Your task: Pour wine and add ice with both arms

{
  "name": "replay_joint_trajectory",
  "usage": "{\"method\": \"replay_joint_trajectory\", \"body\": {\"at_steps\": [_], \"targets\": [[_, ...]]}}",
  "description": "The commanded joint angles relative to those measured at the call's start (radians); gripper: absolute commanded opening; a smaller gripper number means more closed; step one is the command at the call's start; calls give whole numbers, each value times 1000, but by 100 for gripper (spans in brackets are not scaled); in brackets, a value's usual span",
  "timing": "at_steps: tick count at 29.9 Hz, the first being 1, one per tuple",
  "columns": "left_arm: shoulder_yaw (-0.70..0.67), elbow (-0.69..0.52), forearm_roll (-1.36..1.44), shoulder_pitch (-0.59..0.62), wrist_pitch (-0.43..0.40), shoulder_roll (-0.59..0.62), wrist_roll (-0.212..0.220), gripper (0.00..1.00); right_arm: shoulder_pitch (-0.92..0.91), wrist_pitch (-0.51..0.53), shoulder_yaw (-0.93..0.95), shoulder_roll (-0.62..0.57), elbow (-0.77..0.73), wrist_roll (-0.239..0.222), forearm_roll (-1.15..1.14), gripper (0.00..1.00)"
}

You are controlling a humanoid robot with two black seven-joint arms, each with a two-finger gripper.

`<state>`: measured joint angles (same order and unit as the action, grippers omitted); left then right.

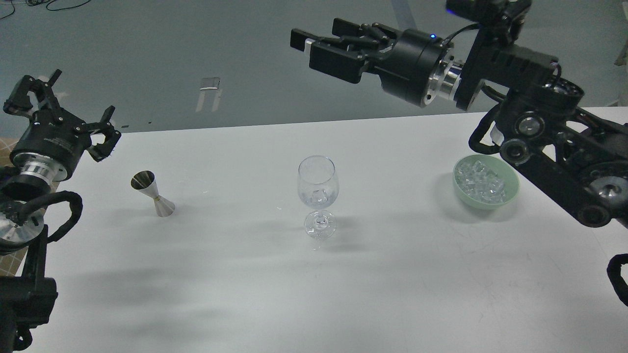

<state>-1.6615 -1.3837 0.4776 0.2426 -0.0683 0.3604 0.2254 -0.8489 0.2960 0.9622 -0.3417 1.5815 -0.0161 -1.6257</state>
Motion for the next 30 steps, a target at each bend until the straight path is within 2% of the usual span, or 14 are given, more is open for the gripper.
{"method": "replay_joint_trajectory", "body": {"at_steps": [1, 6, 11, 13, 15, 16, 17, 19, 22, 26, 28, 30], "targets": [[8, 0, -1, 11, -16, 15, 14, 98, 63, 0, 160, 62, -43, 2, 137, 100], [11, 8, 1, 12, -57, 66, 32, 98, 83, 2, 305, 163, -162, 2, 344, 100], [0, 14, 9, 11, -85, 57, -7, 98, 79, 0, 331, 181, -284, 2, 604, 100], [-1, 12, 7, 11, -90, 57, -69, 98, 80, -6, 377, 181, -375, 5, 731, 100], [-1, 12, 6, 11, -93, 57, -107, 98, 82, -8, 417, 182, -425, 5, 796, 100], [5, 12, 6, 9, -97, 57, -151, 98, 82, -8, 450, 182, -477, 5, 857, 100], [9, 12, 6, 6, -103, 57, -176, 98, 82, -8, 458, 182, -504, 2, 888, 100], [14, 15, 0, -6, -163, 49, -253, 98, 83, -3, 461, 182, -605, -1, 1016, 100], [46, 17, -1, -11, -226, 16, -258, 98, 82, -1, 461, 185, -694, -1, 1145, 100], [72, 18, -1, -8, -226, -8, -245, 98, 80, 0, 463, 208, -784, -1, 1294, 100], [72, 25, -1, -2, -222, -9, -230, 98, 80, 5, 463, 213, -804, -1, 1316, 100], [68, 58, -2, 14, -206, -8, -175, 98, 82, 6, 470, 222, -822, -1, 1322, 100]]}}
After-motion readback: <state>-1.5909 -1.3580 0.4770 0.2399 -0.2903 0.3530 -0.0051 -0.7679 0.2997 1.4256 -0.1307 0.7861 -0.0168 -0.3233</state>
